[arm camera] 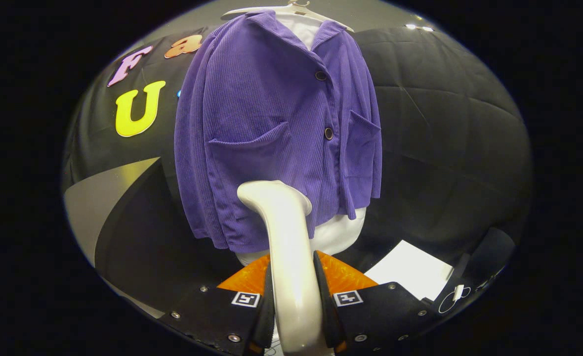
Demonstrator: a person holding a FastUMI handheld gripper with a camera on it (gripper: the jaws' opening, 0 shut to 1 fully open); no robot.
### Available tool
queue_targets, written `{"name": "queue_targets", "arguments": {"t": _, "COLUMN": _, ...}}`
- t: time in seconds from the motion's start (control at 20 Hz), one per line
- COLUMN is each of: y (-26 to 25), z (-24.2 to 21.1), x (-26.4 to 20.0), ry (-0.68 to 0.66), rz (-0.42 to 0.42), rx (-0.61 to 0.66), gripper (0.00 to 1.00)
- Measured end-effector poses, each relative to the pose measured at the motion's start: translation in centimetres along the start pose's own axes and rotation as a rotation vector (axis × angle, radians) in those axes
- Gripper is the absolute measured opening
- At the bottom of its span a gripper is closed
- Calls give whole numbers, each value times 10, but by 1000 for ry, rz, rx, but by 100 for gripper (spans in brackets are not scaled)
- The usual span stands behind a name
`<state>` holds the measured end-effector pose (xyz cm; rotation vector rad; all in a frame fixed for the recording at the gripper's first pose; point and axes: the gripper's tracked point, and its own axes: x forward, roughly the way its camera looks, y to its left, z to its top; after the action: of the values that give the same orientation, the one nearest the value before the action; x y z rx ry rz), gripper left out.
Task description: Iron the clothes twice with a garment steamer, once on the left side and once on the right side.
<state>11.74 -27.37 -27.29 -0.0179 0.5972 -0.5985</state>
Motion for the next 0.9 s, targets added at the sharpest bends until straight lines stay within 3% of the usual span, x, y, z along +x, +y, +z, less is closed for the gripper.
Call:
{"name": "queue_targets", "arguments": {"t": 0.25, "y": -8, "z": 30, "x": -14, "ry": -11, "rz": 40, "rx": 6, "gripper": 40}}
{"name": "queue_targets", "arguments": {"t": 0.45, "y": -42, "z": 61, "x": -46, "ry": -75, "rz": 69, "rx": -15, "gripper": 40}}
{"name": "queue_targets", "arguments": {"t": 0.65, "y": -65, "z": 118, "x": -72, "ry": -189, "rz": 104, "rx": -22, "gripper": 40}}
{"name": "queue_targets", "arguments": {"t": 0.9, "y": -91, "z": 184, "x": -82, "ry": -328, "rz": 88, "rx": -9, "gripper": 40}}
